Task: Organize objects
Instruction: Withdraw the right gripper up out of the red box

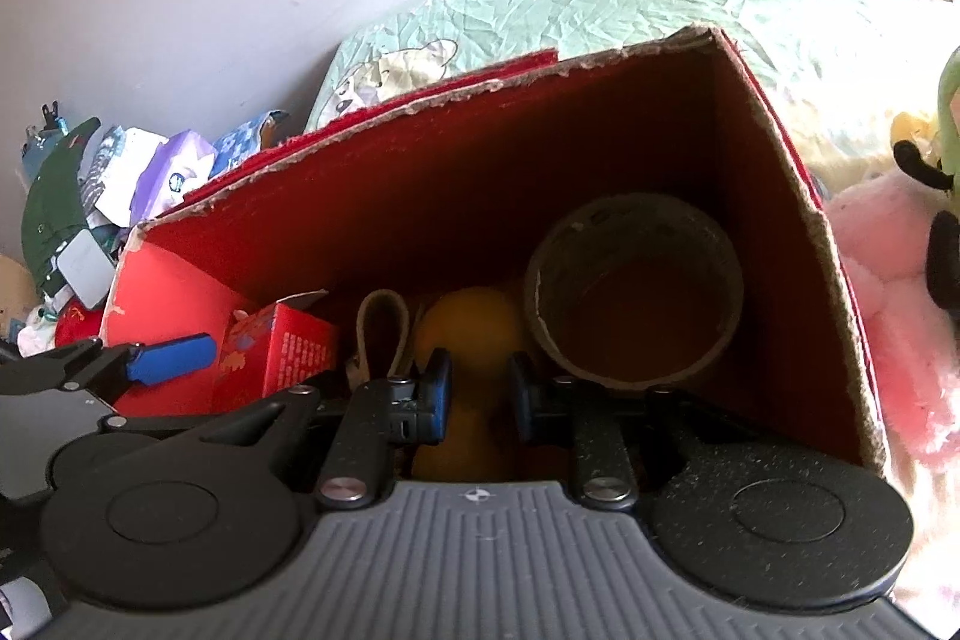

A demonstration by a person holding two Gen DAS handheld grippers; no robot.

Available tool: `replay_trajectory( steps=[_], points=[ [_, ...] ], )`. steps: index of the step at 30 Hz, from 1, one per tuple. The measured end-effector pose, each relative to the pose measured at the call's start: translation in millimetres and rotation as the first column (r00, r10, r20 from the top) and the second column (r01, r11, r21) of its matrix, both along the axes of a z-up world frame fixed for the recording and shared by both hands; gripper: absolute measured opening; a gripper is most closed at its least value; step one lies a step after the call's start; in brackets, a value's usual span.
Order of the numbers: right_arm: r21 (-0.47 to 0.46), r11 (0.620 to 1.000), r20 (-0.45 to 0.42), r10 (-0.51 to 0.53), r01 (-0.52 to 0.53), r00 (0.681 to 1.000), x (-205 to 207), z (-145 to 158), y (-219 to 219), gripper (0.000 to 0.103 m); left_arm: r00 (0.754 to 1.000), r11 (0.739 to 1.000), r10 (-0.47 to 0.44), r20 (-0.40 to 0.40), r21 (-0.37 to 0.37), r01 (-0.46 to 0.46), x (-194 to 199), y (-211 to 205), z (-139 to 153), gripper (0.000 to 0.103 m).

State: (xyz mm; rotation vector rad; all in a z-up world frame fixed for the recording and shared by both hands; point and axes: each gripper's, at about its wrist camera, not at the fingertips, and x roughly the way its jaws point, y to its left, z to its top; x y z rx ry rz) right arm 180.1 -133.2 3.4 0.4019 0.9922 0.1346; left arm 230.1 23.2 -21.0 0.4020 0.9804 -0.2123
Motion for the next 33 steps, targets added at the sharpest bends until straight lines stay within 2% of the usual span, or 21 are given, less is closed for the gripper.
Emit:
replay_trajectory(
  steps=[9,17,29,33],
  points=[
    [-0.032,0.998,0.032,-0.044,0.045,0.999,-7.0,3.2,0.2,0.021,1.0,1.0,-0.003,0.009,-0.011,0.003,-2.2,1.1,1.1,0.082],
    [-0.055,0.998,0.032,-0.039,0.041,0.999,-7.1,4.3,1.9,0.019,1.0,0.999,-0.021,-0.002,-0.024,0.021,-2.6,0.5,1.4,0.085],
    [-0.06,0.998,0.039,-0.024,0.027,0.999,-10.7,11.1,1.7,0.024,1.0,0.999,-0.017,0.011,-0.032,0.017,-3.6,2.3,4.0,0.087],
    [-0.045,0.998,0.073,-0.043,0.046,0.996,-20.7,21.9,-2.8,0.026,1.0,0.997,0.008,0.023,-0.08,-0.006,-10.0,8.7,16.0,0.087]
  ],
)
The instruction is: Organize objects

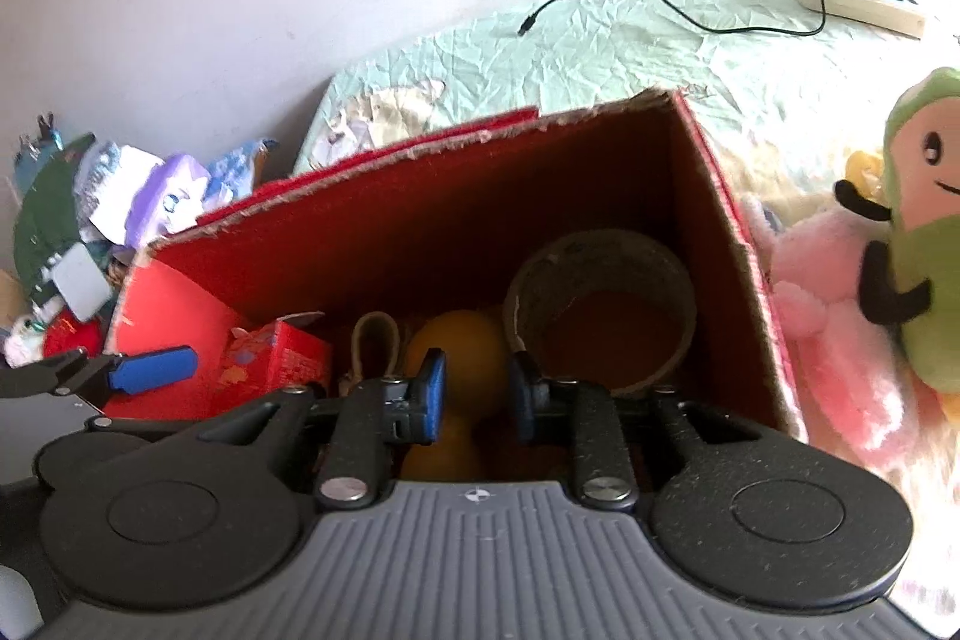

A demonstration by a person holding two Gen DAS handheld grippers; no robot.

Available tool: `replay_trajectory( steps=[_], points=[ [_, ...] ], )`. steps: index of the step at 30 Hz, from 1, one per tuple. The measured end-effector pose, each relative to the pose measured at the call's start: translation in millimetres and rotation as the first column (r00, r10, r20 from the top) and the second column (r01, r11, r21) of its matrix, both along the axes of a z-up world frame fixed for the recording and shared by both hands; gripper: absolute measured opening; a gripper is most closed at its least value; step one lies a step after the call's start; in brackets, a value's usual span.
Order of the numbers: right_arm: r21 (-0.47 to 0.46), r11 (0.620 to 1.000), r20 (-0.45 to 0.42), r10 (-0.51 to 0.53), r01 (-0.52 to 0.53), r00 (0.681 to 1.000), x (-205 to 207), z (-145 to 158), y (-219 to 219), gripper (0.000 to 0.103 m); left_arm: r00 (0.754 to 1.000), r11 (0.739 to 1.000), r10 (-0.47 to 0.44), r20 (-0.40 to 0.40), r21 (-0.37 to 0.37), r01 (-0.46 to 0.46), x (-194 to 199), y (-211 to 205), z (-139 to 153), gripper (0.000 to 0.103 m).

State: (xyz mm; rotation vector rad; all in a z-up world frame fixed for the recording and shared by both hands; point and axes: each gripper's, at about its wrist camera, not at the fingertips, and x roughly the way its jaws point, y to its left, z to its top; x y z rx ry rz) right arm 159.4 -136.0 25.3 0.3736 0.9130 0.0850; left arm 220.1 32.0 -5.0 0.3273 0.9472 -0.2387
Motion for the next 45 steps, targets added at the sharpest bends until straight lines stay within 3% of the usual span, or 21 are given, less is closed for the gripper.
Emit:
replay_trajectory(
  steps=[7,13,16,19,28,32,45],
  points=[
    [-0.04,0.999,0.072,0.007,-0.004,0.997,-27.3,24.2,-3.3,0.029,0.998,1.0,0.03,0.051,0.001,-0.03,-33.4,-3.6,29.5,0.089],
    [-0.052,0.998,0.143,-0.016,0.024,0.99,-54.9,42.2,-4.6,0.038,0.996,0.996,0.04,0.076,-0.077,-0.034,-67.6,1.5,54.0,0.099],
    [-0.069,0.997,0.18,-0.018,0.031,0.984,-70.1,50.2,-2.5,0.04,0.995,0.993,0.048,0.089,-0.112,-0.038,-82.3,5.3,61.4,0.099],
    [-0.084,0.996,0.193,-0.016,0.032,0.981,-84.3,56.8,-1.0,0.04,0.994,0.995,0.055,0.095,-0.093,-0.046,-96.7,5.4,63.6,0.099],
    [-0.086,0.995,0.186,-0.025,0.042,0.982,-119.1,65.7,4.2,0.045,0.997,0.992,0.074,0.029,-0.106,-0.071,-131.3,12.3,58.0,0.099],
    [-0.104,0.993,0.17,-0.04,0.058,0.985,-132.2,64.0,7.8,0.046,0.996,0.994,0.082,0.022,-0.069,-0.08,-140.6,10.3,52.3,0.099],
    [-0.103,0.994,0.077,-0.03,0.037,0.997,-148.1,42.3,12.3,0.046,0.985,0.988,0.141,-0.102,-0.053,-0.146,-139.8,23.9,20.5,0.098]
  ],
)
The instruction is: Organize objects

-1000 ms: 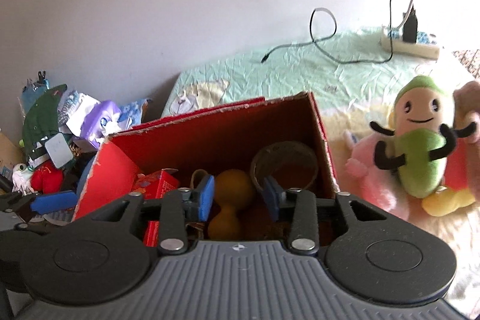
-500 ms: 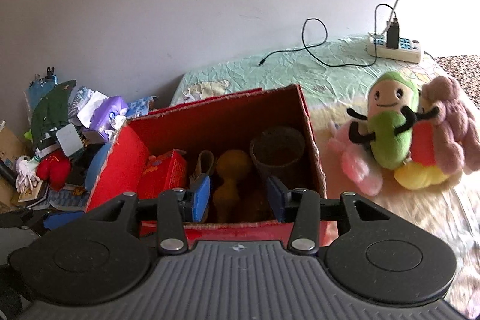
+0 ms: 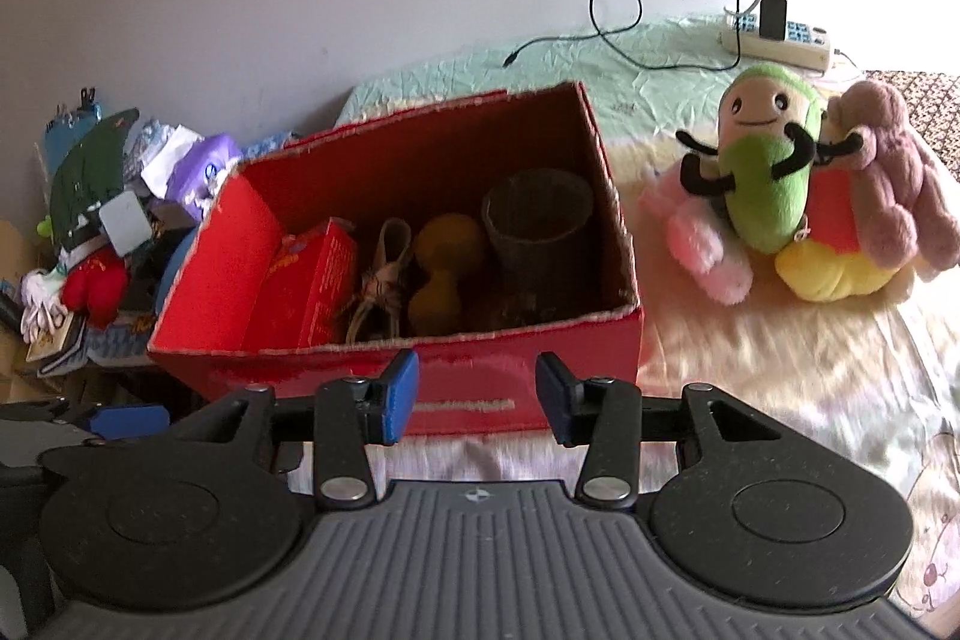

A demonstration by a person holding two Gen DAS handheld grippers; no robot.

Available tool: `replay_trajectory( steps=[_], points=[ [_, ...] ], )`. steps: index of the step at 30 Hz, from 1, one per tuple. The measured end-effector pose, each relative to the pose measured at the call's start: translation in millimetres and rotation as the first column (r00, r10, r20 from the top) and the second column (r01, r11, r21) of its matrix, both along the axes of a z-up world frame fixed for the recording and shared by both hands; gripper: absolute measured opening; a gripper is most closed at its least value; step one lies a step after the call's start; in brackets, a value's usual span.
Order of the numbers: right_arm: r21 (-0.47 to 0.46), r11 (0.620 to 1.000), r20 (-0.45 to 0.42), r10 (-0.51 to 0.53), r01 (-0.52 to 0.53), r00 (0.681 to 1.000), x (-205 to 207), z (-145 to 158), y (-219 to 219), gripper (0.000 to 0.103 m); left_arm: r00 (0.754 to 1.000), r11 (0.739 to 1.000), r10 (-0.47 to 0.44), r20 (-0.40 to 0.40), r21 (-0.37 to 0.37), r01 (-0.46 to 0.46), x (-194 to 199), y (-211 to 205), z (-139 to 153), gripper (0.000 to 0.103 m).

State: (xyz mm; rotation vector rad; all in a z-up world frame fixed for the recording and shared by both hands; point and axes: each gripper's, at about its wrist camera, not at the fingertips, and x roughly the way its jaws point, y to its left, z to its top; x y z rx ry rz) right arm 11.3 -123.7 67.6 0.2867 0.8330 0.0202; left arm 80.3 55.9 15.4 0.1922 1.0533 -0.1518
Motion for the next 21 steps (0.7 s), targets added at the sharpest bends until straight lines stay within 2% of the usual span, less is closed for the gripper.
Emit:
replay_trajectory(
  steps=[8,15,21],
  points=[
    [-0.02,1.0,-0.062,-0.022,0.021,0.998,-4.0,-17.1,-5.1,0.047,0.999,1.0,-0.022,-0.044,0.012,0.023,1.1,-11.3,-17.3,0.098],
    [-0.05,0.998,-0.104,-0.042,0.037,0.994,-3.1,-27.8,-8.6,0.057,0.998,0.999,-0.023,-0.064,0.046,0.026,2.0,-20.9,-26.3,0.099],
    [-0.078,0.997,-0.129,-0.022,0.012,0.991,1.8,-30.5,-3.6,0.062,0.997,0.998,-0.014,-0.076,0.056,0.018,4.3,-19.5,-26.9,0.099]
  ],
)
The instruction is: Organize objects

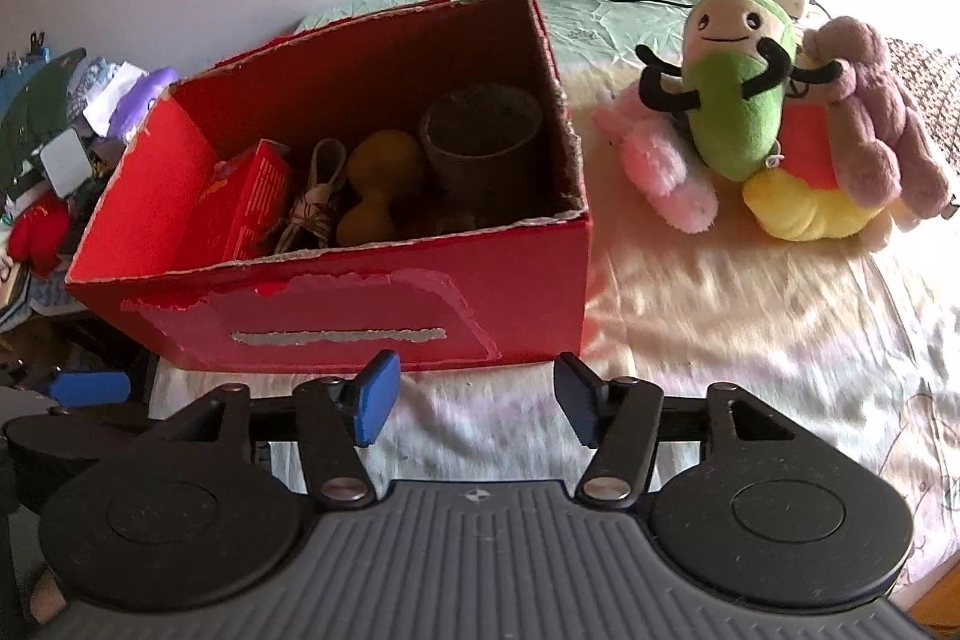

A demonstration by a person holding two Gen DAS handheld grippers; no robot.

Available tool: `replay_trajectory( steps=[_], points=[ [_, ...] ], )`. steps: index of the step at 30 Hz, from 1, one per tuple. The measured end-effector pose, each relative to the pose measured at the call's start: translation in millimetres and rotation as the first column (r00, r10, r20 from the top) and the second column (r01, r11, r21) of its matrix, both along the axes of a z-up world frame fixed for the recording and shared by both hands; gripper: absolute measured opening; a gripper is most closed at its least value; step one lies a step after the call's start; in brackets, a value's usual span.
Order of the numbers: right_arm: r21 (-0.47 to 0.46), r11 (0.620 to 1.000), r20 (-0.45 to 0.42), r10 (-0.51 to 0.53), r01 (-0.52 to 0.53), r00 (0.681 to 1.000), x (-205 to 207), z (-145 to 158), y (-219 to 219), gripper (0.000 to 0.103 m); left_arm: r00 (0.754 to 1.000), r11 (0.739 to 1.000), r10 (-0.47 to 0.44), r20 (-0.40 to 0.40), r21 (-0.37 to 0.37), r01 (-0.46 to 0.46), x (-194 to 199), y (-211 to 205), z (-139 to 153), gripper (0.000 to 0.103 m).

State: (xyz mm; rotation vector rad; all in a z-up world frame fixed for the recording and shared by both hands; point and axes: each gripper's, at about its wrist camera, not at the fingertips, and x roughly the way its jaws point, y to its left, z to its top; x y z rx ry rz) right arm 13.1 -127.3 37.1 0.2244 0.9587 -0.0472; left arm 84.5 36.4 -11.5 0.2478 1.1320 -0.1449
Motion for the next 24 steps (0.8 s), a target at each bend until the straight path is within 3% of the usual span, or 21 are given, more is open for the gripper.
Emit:
replay_trajectory(
  steps=[13,24],
  points=[
    [-0.042,0.999,-0.035,0.016,-0.018,0.999,16.2,15.1,11.2,0.073,0.999,1.0,0.02,0.034,-0.013,-0.02,1.7,8.4,20.3,0.099],
    [-0.064,0.998,0.031,0.027,-0.025,0.999,19.1,46.9,9.8,0.075,0.995,0.999,0.007,0.104,-0.041,-0.003,1.4,6.7,56.5,0.099]
  ],
)
